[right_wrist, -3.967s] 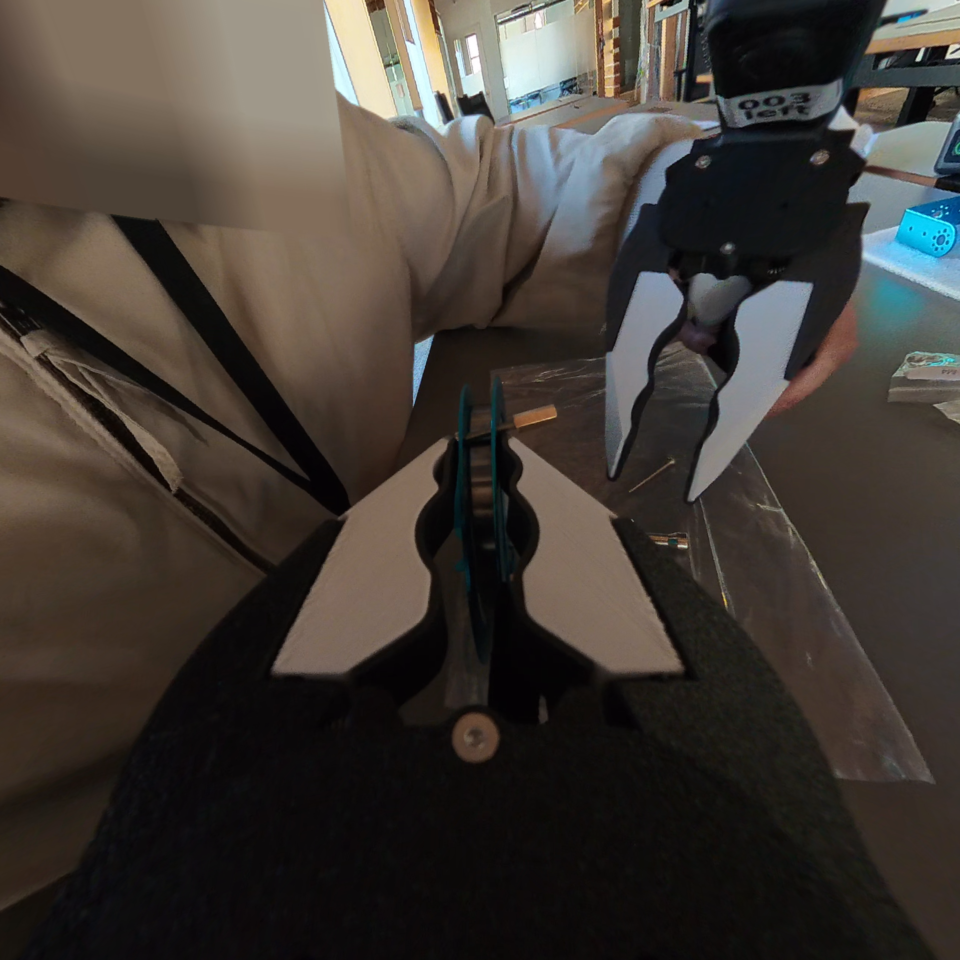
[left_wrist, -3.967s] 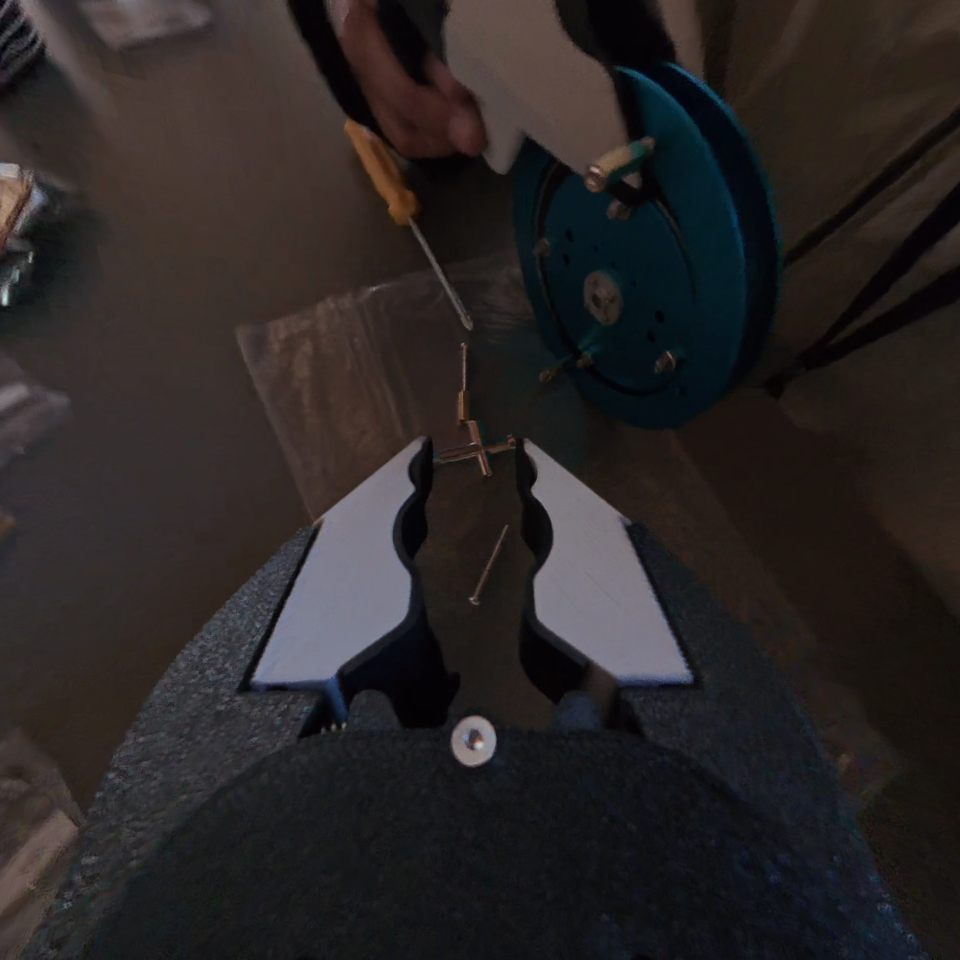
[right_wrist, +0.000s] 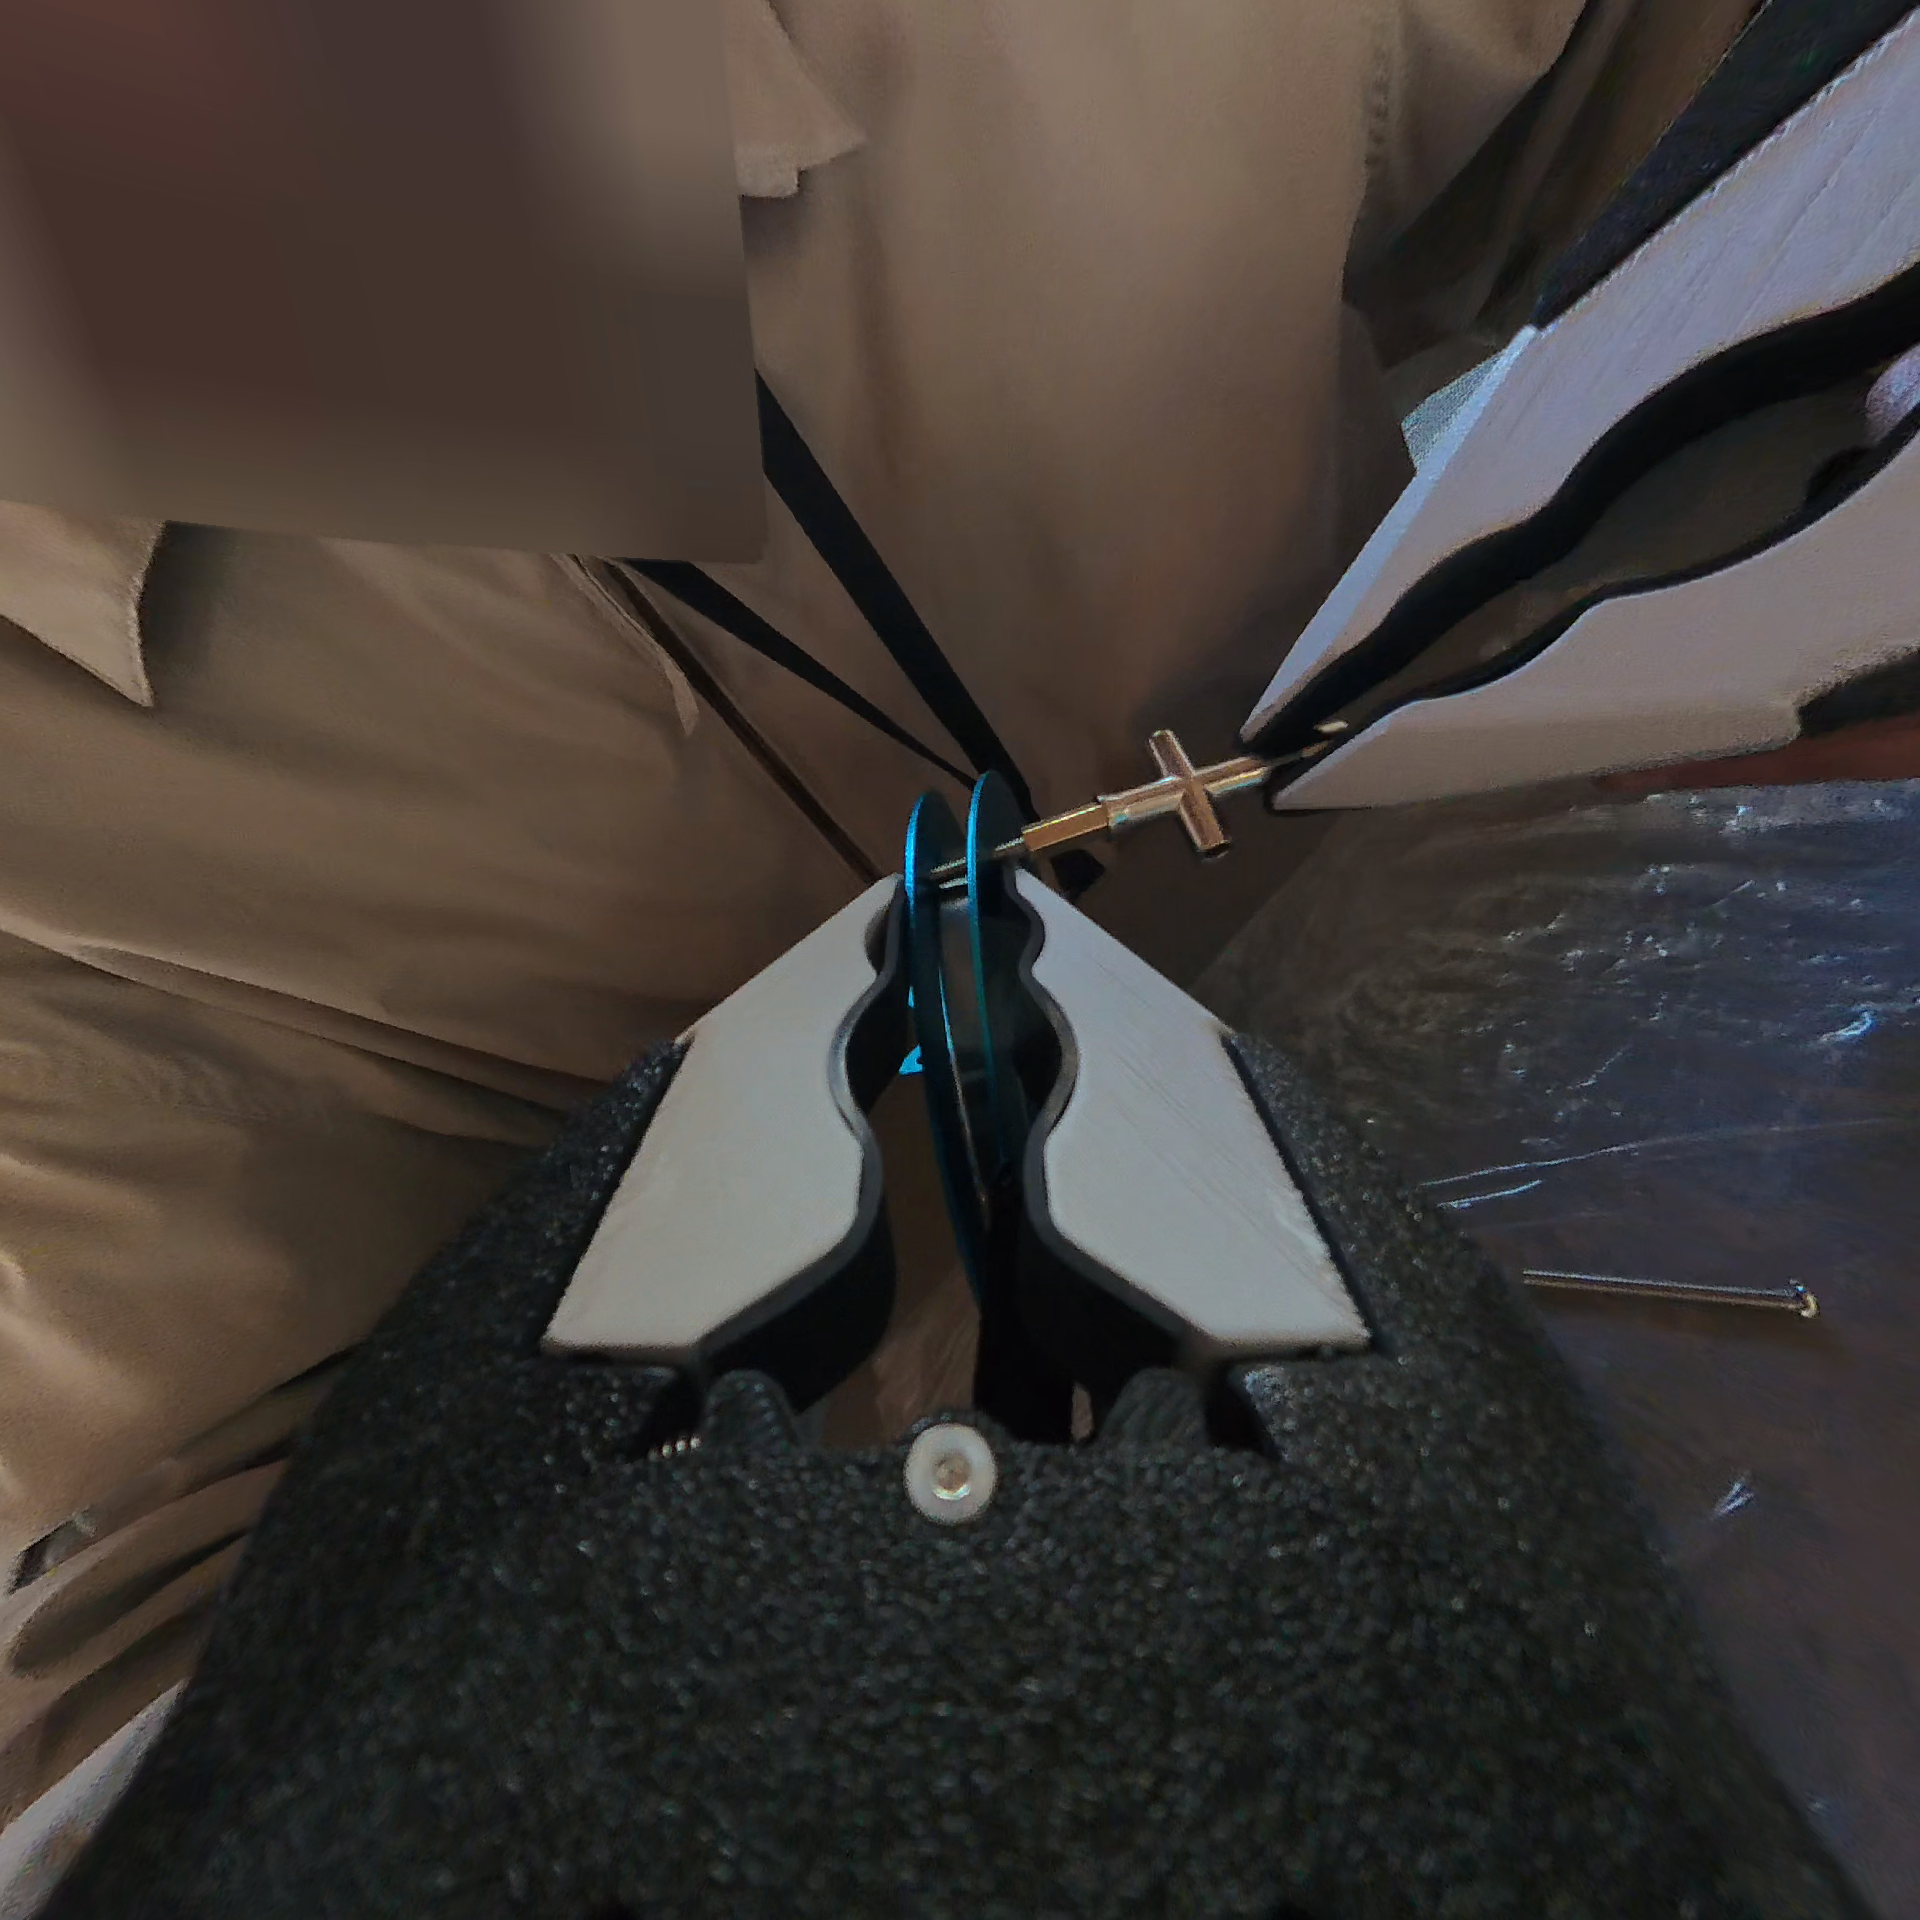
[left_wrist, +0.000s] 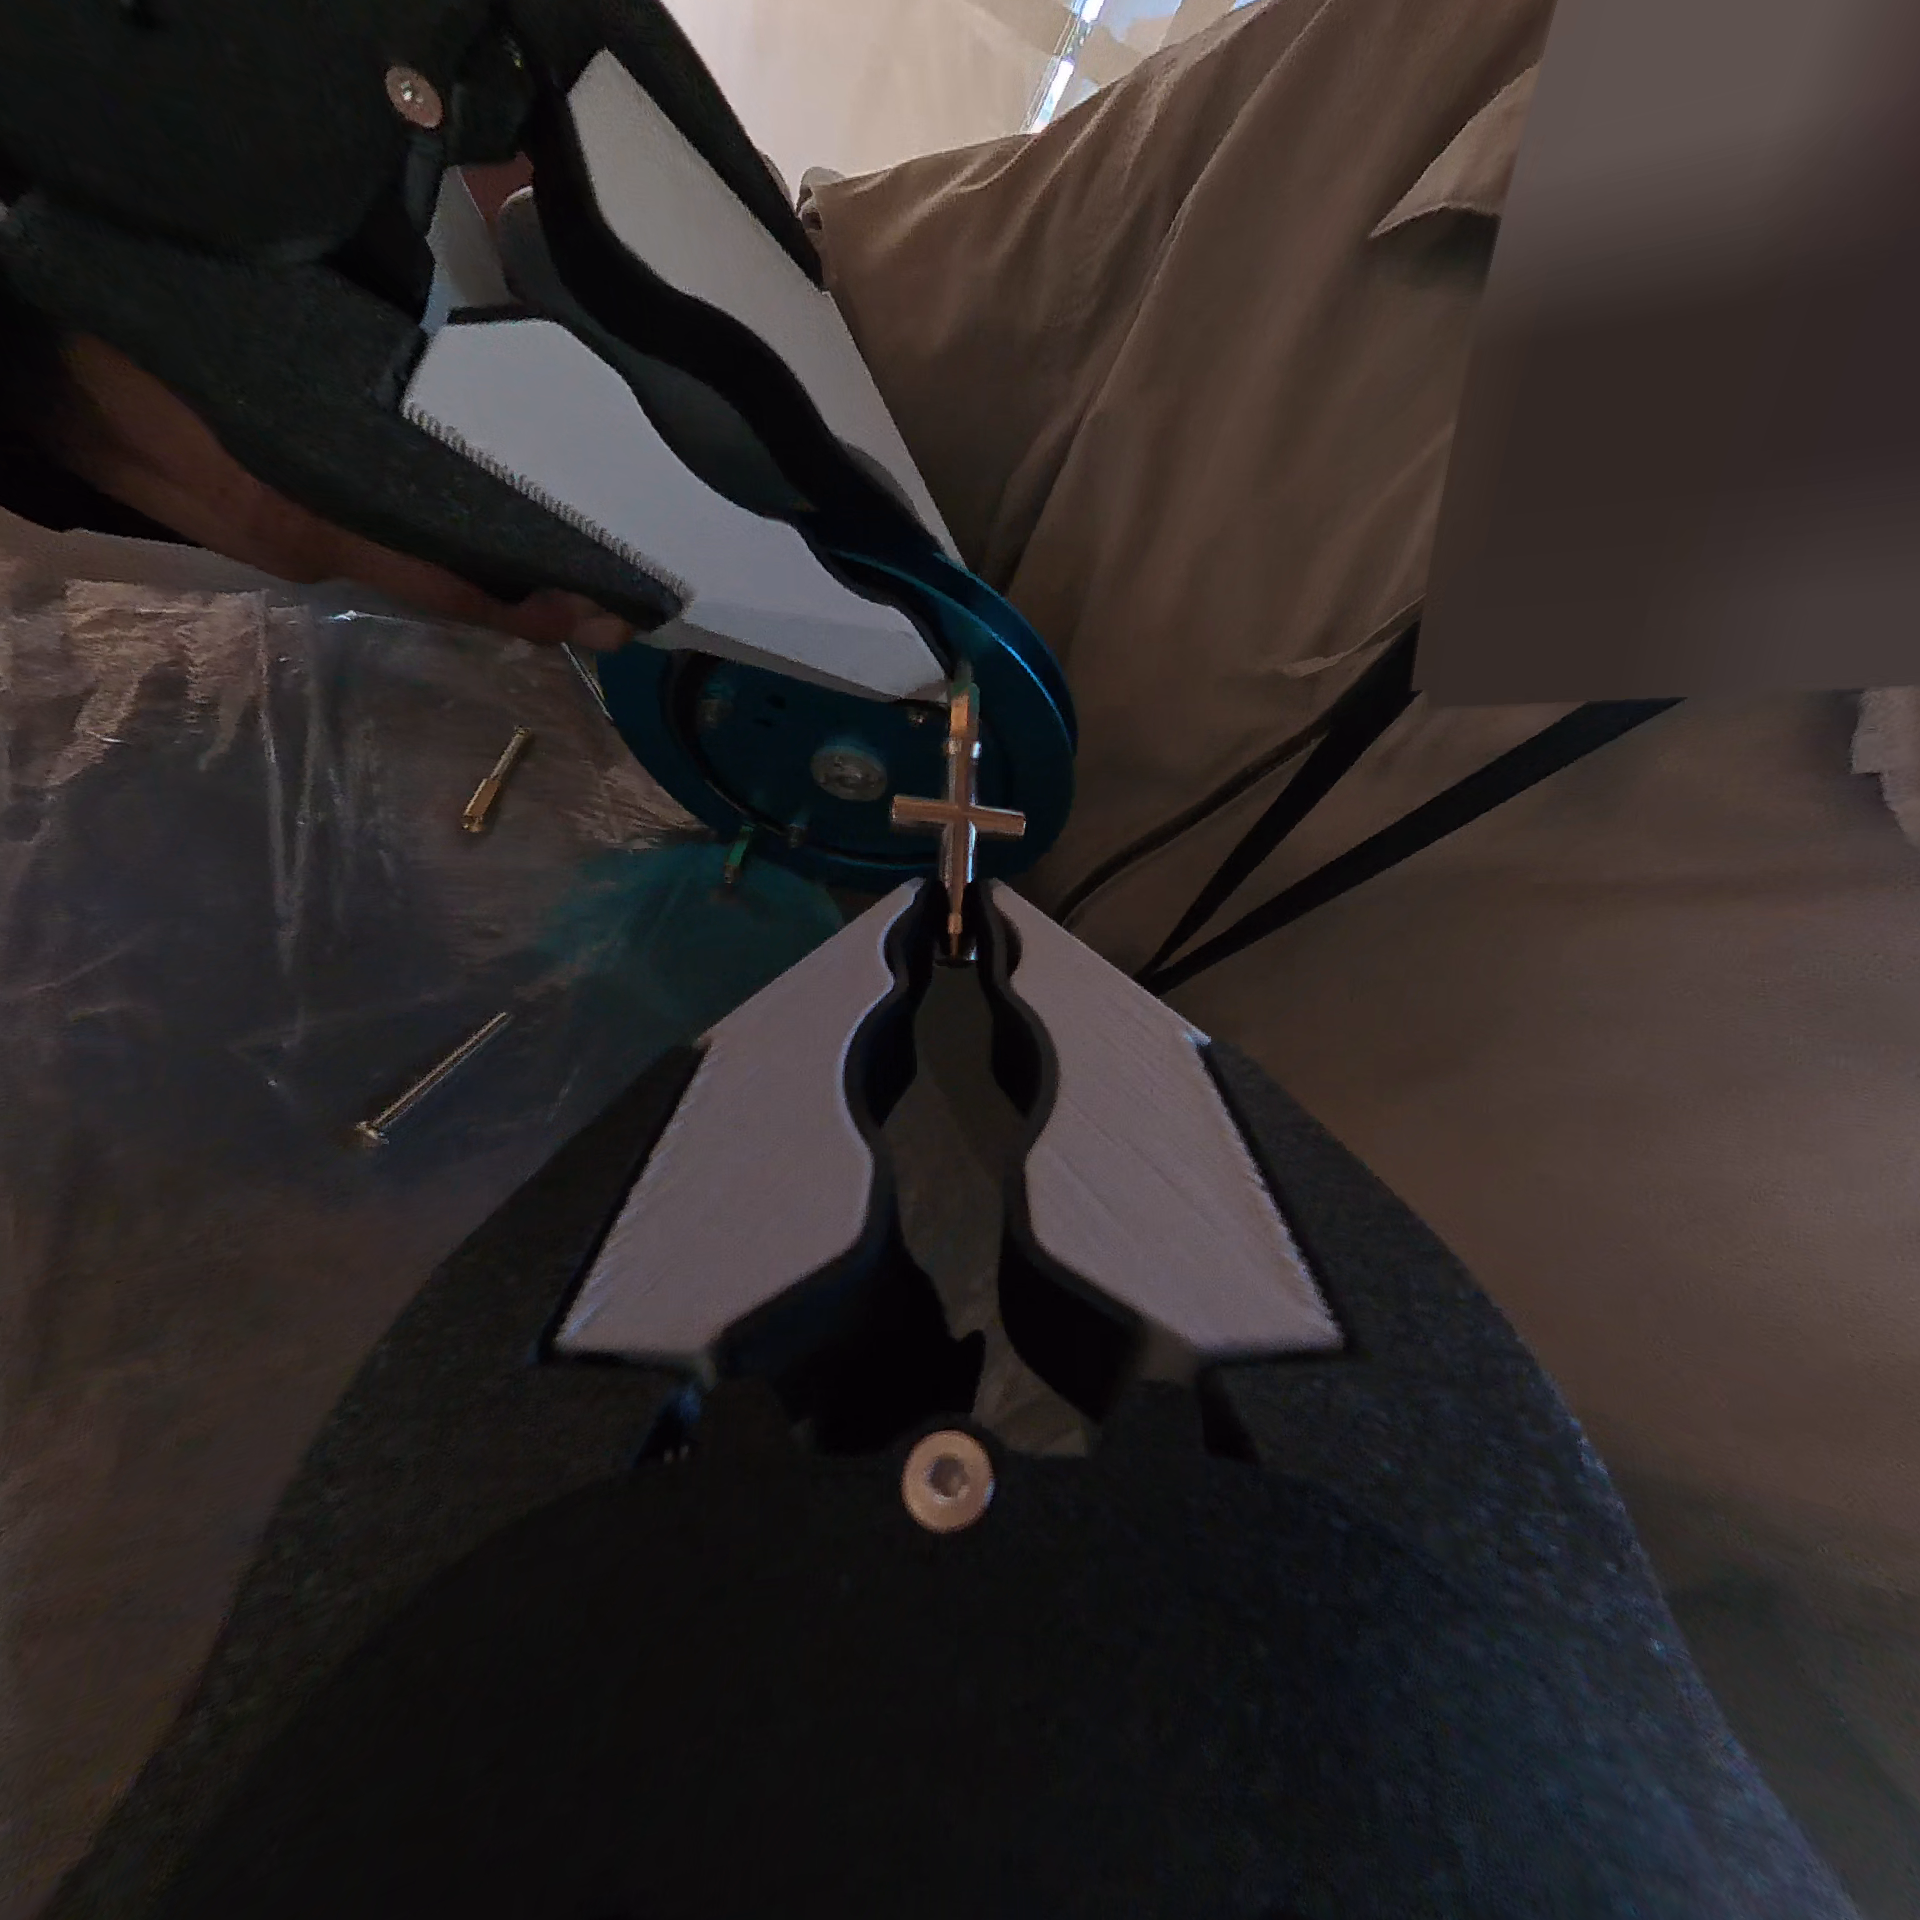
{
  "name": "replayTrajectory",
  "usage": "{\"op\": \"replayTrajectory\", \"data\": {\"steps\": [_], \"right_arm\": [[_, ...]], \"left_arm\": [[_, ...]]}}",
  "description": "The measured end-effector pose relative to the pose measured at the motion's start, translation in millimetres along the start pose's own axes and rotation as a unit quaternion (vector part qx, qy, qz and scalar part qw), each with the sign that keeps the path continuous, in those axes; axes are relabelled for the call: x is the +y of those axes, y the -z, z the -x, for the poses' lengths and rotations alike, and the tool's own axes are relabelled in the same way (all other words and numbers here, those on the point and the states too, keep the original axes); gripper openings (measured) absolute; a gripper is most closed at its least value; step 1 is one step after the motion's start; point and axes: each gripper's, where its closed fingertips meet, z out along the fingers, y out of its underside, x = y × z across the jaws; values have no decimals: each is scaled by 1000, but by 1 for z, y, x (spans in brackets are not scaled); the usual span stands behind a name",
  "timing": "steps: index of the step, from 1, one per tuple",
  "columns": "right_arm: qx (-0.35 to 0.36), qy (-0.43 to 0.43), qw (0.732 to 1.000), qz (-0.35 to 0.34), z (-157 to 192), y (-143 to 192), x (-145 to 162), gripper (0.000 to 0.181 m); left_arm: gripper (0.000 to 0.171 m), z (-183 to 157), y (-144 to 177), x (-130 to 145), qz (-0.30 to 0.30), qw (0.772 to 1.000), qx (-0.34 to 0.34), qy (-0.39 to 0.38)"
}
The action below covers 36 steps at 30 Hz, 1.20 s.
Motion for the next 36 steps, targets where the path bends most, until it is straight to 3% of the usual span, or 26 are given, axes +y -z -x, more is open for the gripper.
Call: {"op": "replayTrajectory", "data": {"steps": [8, 15, 25, 36], "right_arm": [[-55, -10, 998, -22, 3, -2, 1, 14], [-20, 8, 999, -34, -1, 2, -1, 14], [-22, 5, 999, -39, 0, 5, 0, 15], [21, 18, 999, 18, 5, -2, 3, 14]], "left_arm": [[4, 0, 0, -4, 45, 996, -45, -69], [4, 2, 4, -6, -5, 999, -22, -35], [4, 4, 3, -7, -18, 999, -13, -25], [4, 3, -2, -13, -48, 994, 52, 85]]}}
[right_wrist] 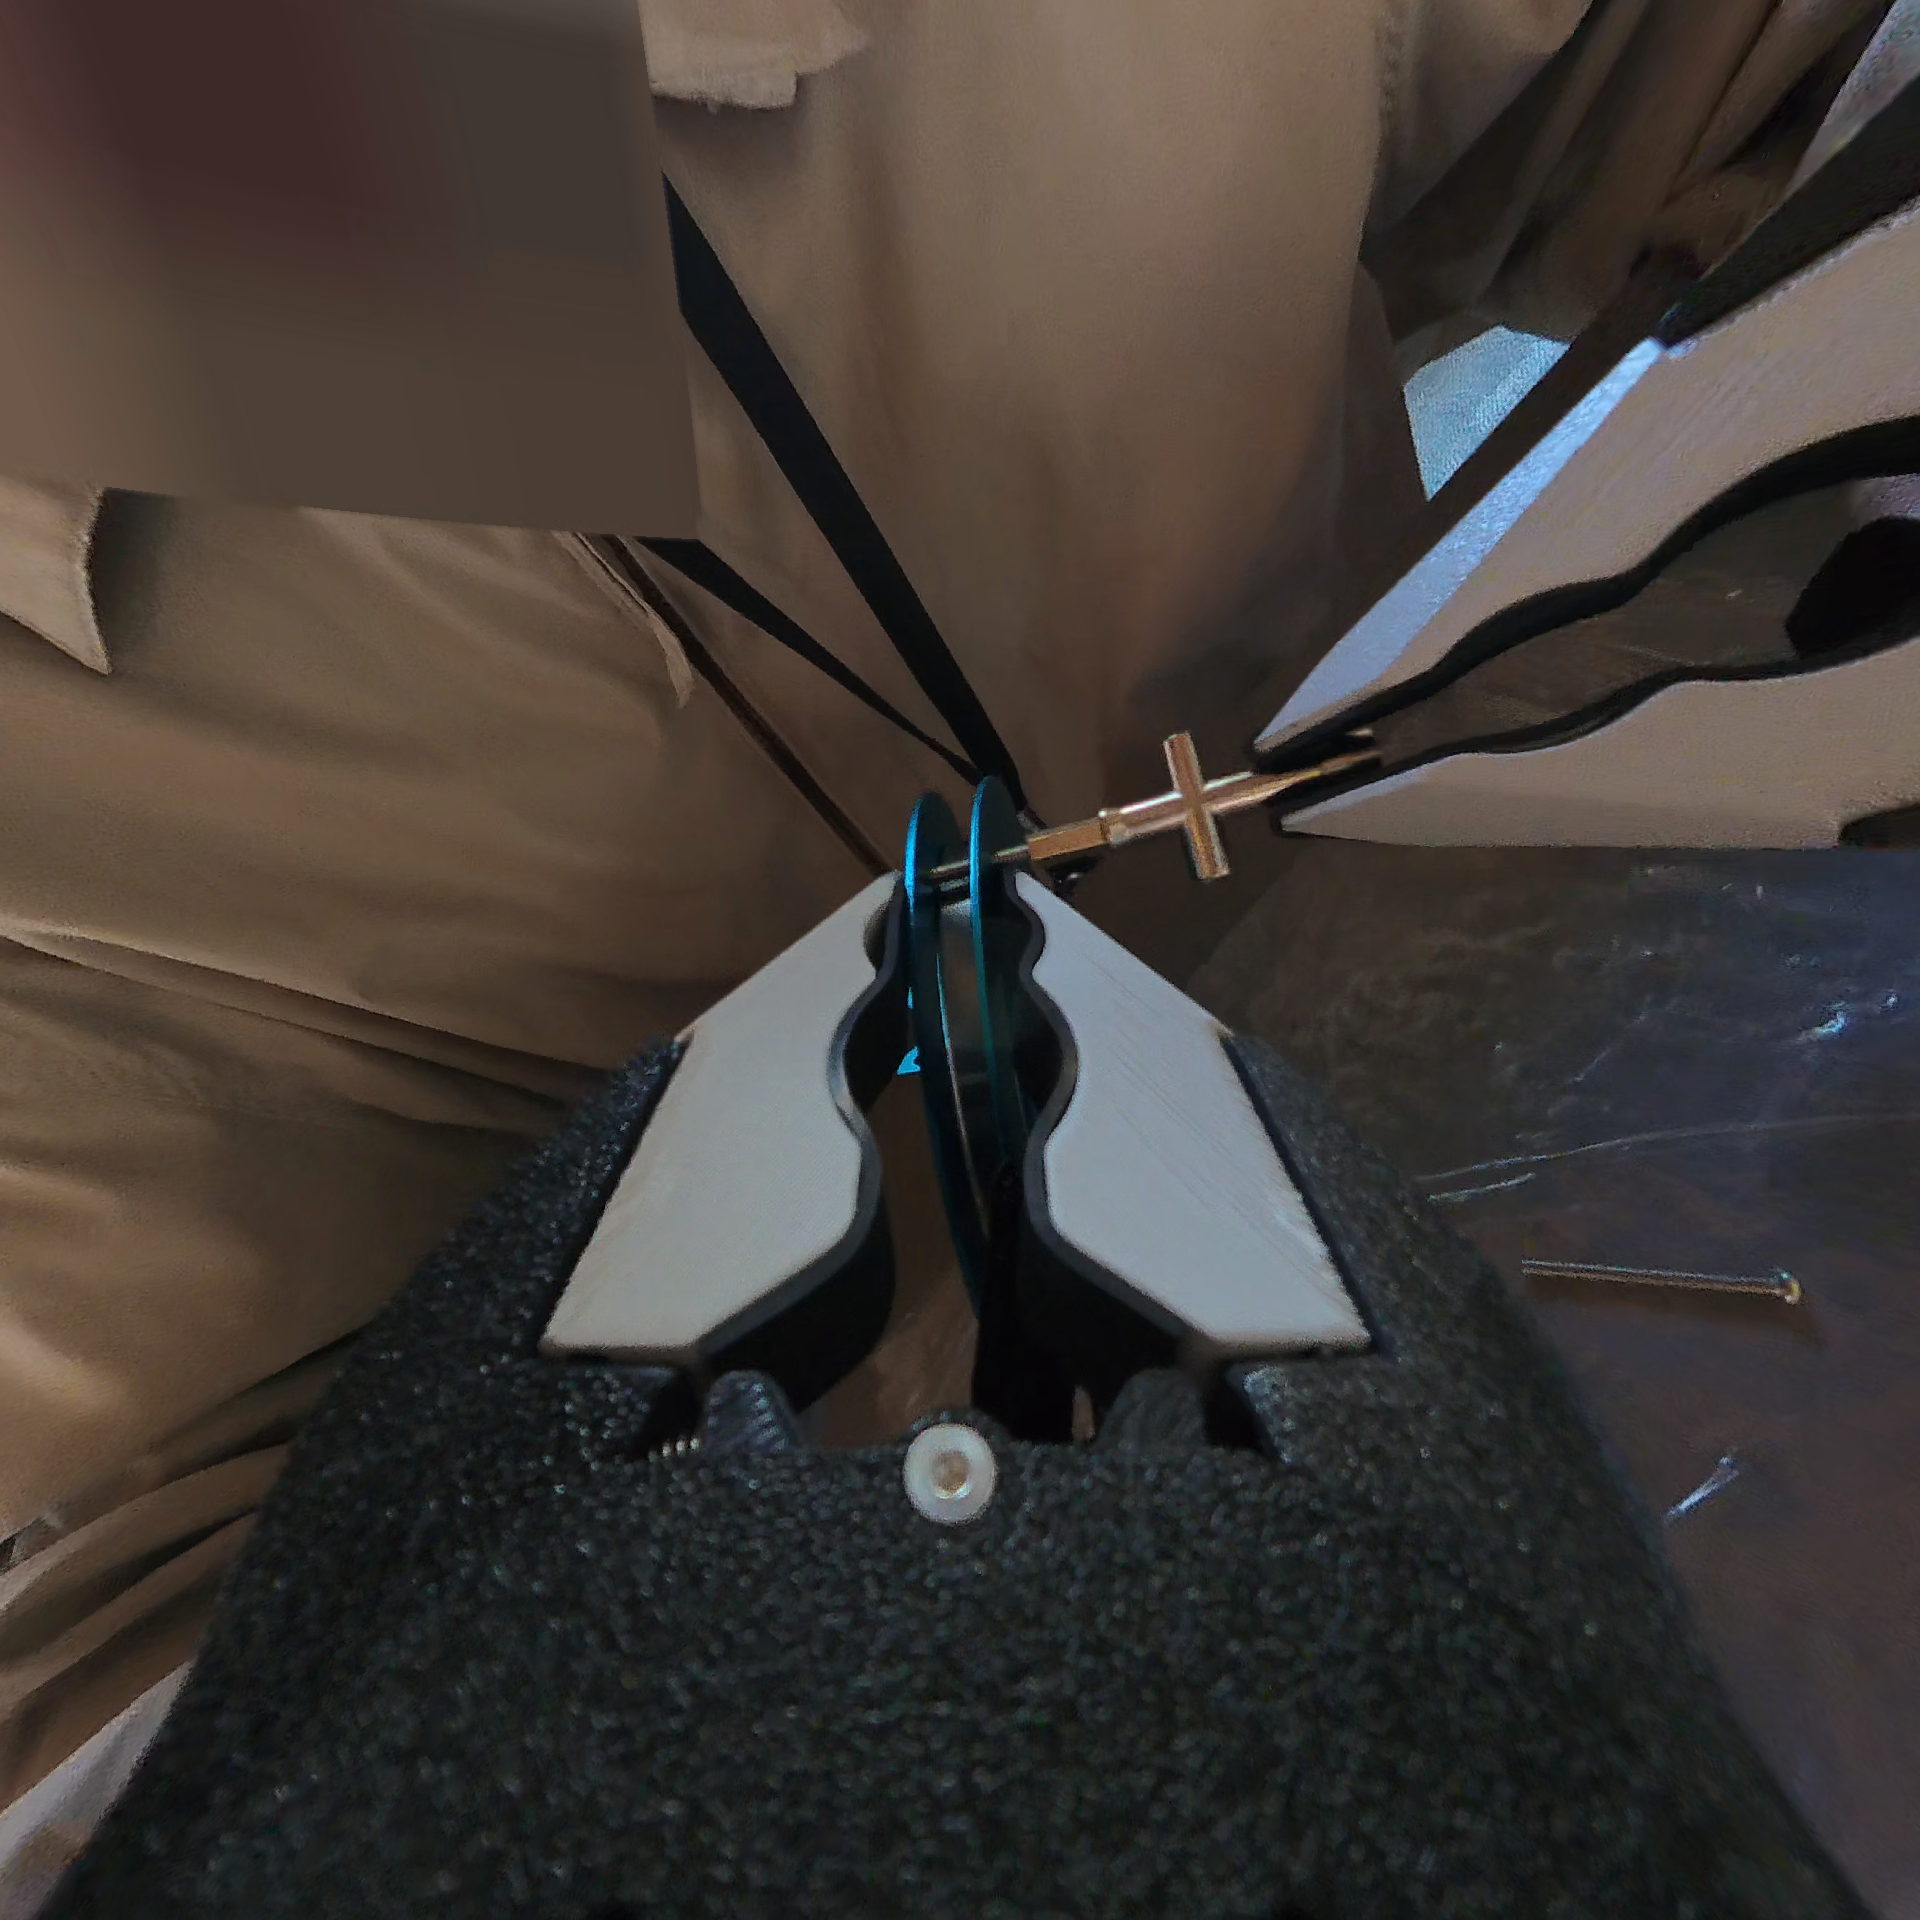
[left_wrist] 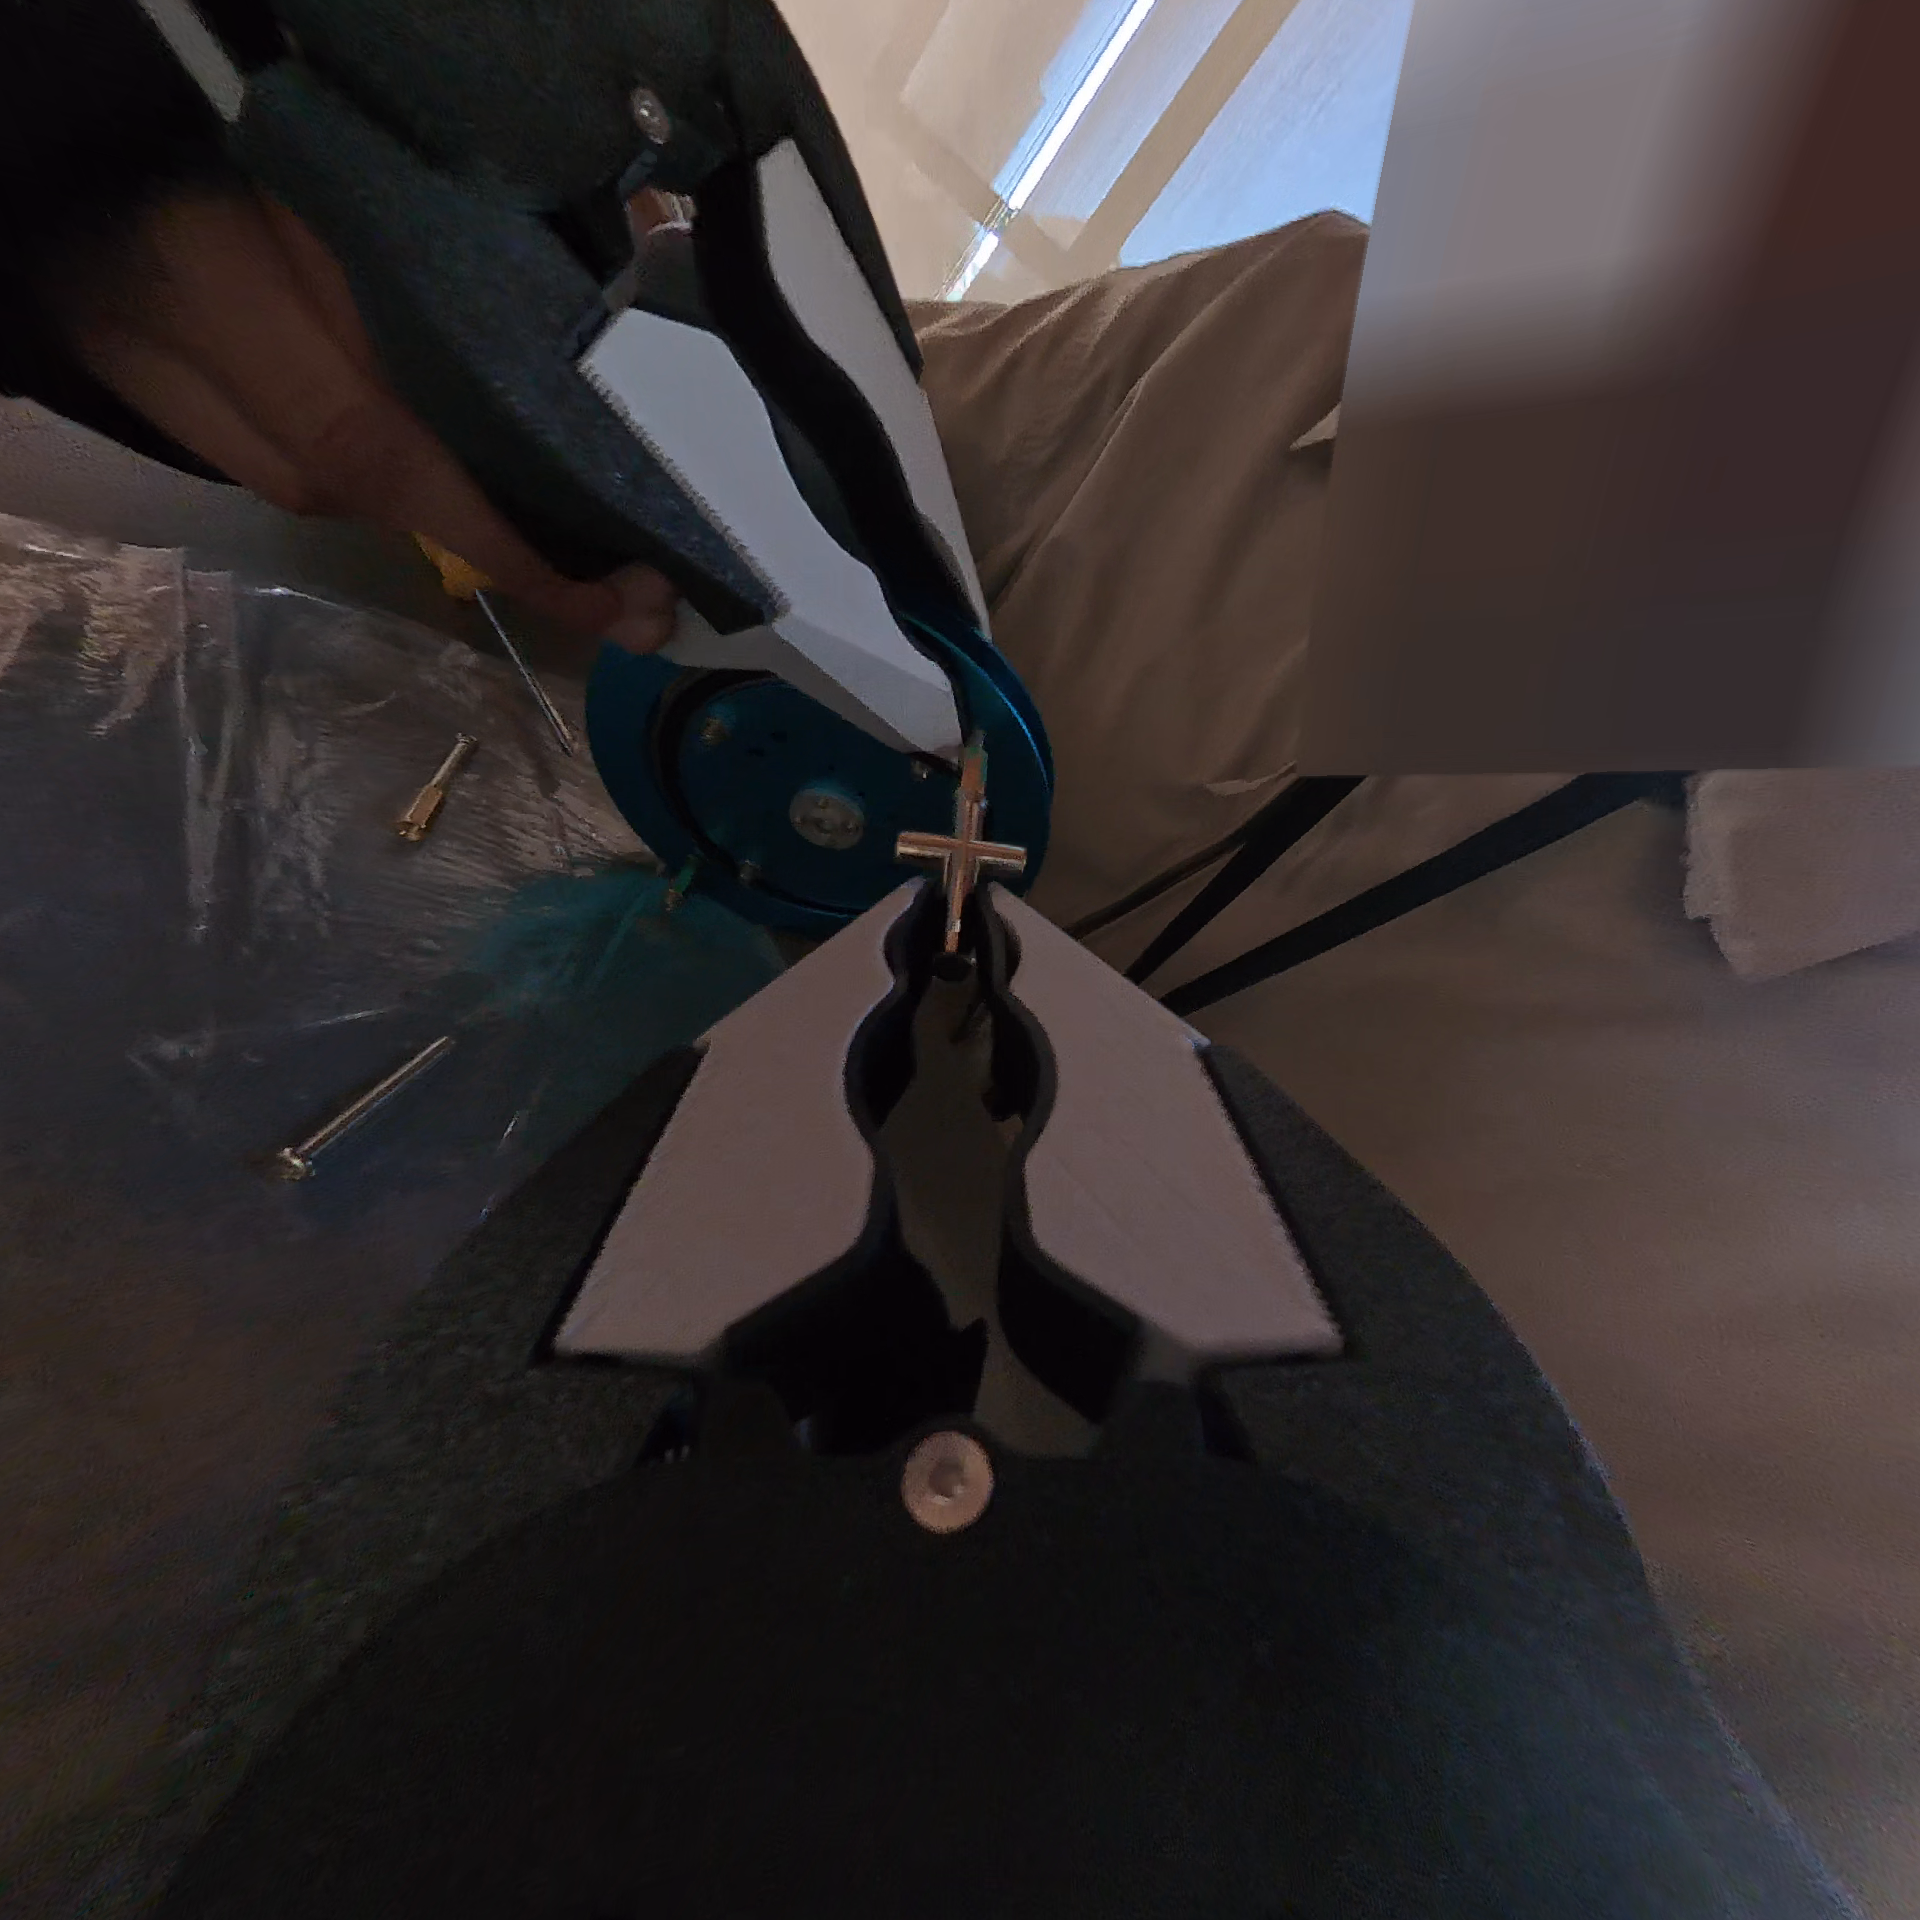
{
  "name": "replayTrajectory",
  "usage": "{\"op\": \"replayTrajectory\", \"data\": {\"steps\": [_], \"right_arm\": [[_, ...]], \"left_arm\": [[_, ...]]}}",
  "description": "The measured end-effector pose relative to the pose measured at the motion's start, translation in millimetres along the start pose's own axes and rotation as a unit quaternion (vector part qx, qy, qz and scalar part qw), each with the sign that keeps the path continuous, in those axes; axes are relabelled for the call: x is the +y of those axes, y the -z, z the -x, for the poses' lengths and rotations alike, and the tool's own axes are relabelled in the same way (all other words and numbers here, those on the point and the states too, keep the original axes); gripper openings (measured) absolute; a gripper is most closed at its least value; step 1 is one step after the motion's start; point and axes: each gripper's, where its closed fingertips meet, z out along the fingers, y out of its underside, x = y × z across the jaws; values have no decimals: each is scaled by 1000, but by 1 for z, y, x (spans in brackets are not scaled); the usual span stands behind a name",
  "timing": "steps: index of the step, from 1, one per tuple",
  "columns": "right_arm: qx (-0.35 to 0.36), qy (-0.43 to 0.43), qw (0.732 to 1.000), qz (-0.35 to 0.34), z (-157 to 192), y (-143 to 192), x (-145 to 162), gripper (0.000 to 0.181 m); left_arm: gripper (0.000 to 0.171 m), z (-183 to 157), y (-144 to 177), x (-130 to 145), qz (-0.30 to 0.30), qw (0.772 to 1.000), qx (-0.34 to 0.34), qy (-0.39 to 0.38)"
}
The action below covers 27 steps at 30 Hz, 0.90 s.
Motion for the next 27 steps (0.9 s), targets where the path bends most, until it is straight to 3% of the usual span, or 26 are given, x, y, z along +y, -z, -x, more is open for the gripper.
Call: {"op": "replayTrajectory", "data": {"steps": [9, 15, 27], "right_arm": [[-14, -4, 1000, -25, -1, 0, -1, 14], [-46, -17, 997, -60, -2, 6, -1, 14], [-42, -29, 996, -69, -3, 9, 0, 14]], "left_arm": [[4, -5, 0, 5, 22, 991, -59, -119], [4, 2, -12, 17, 74, 961, -134, -231], [3, 8, -2, 21, 102, 942, -173, -270]]}}
